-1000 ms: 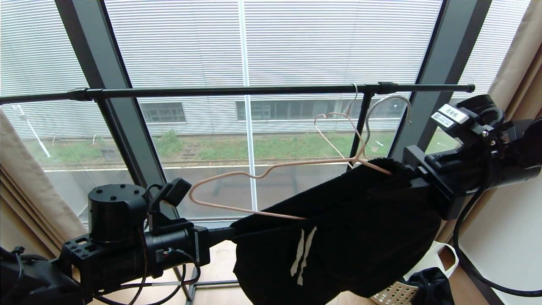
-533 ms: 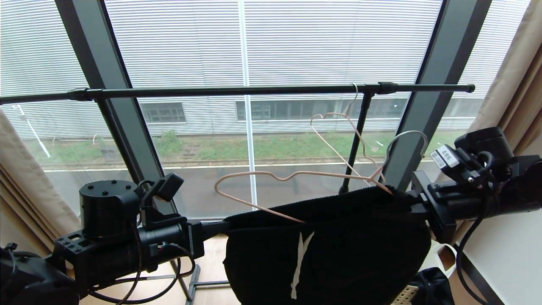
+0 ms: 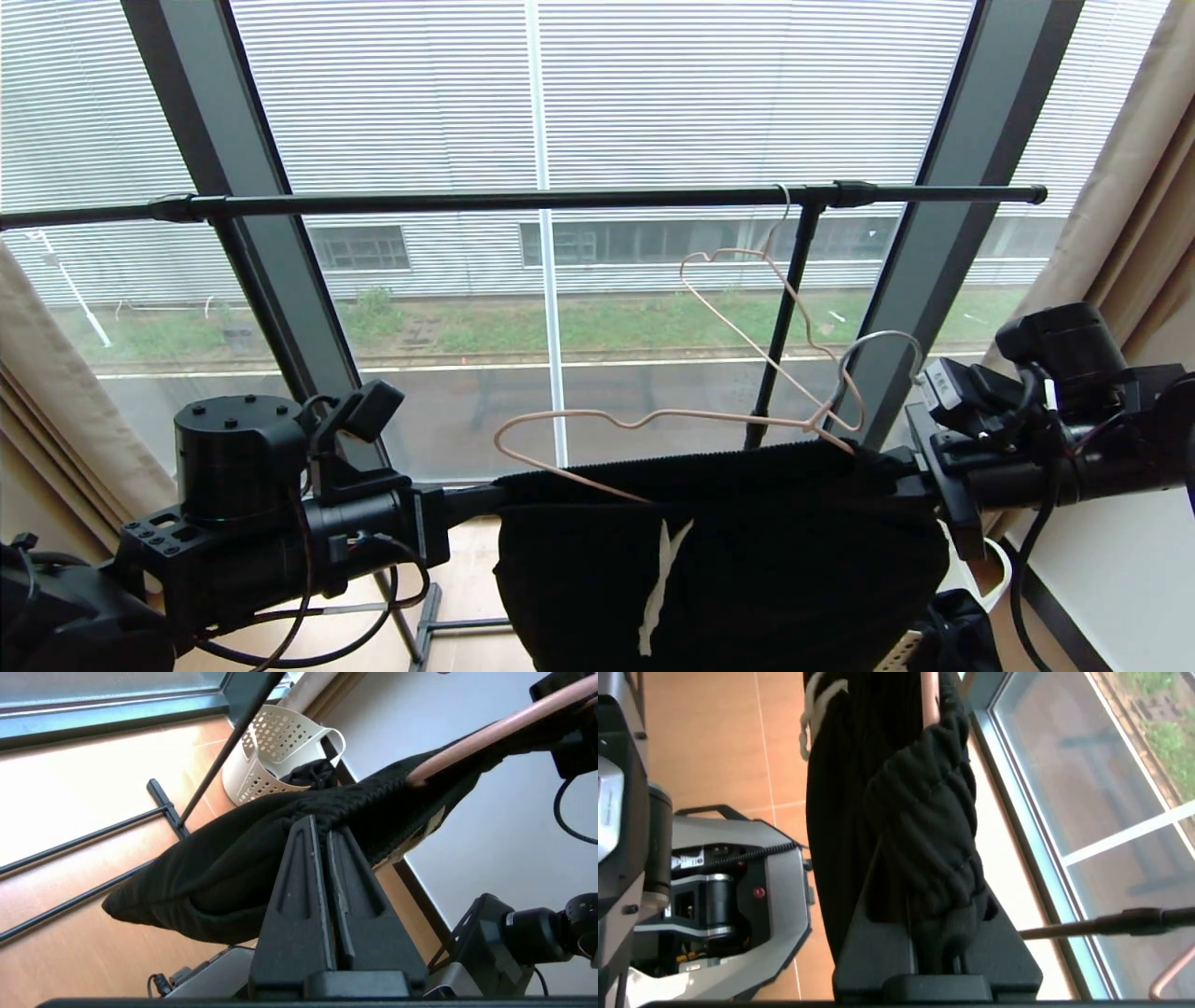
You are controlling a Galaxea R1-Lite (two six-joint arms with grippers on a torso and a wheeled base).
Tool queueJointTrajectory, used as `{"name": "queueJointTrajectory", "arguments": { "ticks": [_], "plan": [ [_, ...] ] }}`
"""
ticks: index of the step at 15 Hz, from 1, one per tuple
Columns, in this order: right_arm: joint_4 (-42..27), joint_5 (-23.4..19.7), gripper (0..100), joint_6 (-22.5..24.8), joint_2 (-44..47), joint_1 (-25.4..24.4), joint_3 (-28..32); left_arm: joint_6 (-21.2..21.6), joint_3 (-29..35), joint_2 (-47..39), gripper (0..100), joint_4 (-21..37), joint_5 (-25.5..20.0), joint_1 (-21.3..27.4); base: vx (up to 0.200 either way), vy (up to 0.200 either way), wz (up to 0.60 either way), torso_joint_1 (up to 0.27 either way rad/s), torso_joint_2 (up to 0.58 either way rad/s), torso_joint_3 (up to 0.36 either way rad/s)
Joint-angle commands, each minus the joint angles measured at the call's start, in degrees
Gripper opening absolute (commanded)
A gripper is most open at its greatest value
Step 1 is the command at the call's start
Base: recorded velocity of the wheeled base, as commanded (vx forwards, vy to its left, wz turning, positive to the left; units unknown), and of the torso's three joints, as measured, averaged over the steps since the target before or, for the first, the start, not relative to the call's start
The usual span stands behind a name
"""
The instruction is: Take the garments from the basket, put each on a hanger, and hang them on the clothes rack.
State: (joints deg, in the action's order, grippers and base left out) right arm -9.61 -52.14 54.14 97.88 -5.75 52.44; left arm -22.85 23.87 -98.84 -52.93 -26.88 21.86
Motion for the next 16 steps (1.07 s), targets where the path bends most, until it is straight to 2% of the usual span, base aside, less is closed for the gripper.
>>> {"name": "queueJointTrajectory", "arguments": {
  "ticks": [1, 7, 10, 12, 16],
  "plan": [
    [0.0, 1.6, 0, 0.1, -0.1, -0.4, -0.5, 0.1, 0.0, 0.1, 0, -0.1, 0.1, -0.6, 0.0, 0.0, 0.0, 0.0, 0.0, 0.0],
    [0.0, 9.0, 0, 0.1, -0.1, -2.0, -1.4, 1.4, 0.0, 1.0, 0, -0.2, 0.0, -2.3, 0.0, 0.0, 0.0, 0.0, 0.0, 0.0],
    [0.0, 10.0, 0, 1.2, 0.4, -2.0, -1.5, 1.4, 0.0, 1.6, 0, -0.2, 0.0, -2.9, 0.0, 0.0, 0.0, 0.0, 0.0, 0.0],
    [0.1, 13.9, 0, 1.3, 0.6, -2.9, -1.9, 1.4, -0.1, 2.3, 0, -0.2, 0.0, -2.9, 0.0, 0.0, 0.0, 0.0, 0.0, 0.0],
    [0.1, 15.1, 0, 1.3, 0.8, -3.5, -1.9, 1.4, -0.1, 3.7, 0, -0.1, 0.0, -2.9, 0.0, 0.0, 0.0, 0.0, 0.0, 0.0]
  ]
}}
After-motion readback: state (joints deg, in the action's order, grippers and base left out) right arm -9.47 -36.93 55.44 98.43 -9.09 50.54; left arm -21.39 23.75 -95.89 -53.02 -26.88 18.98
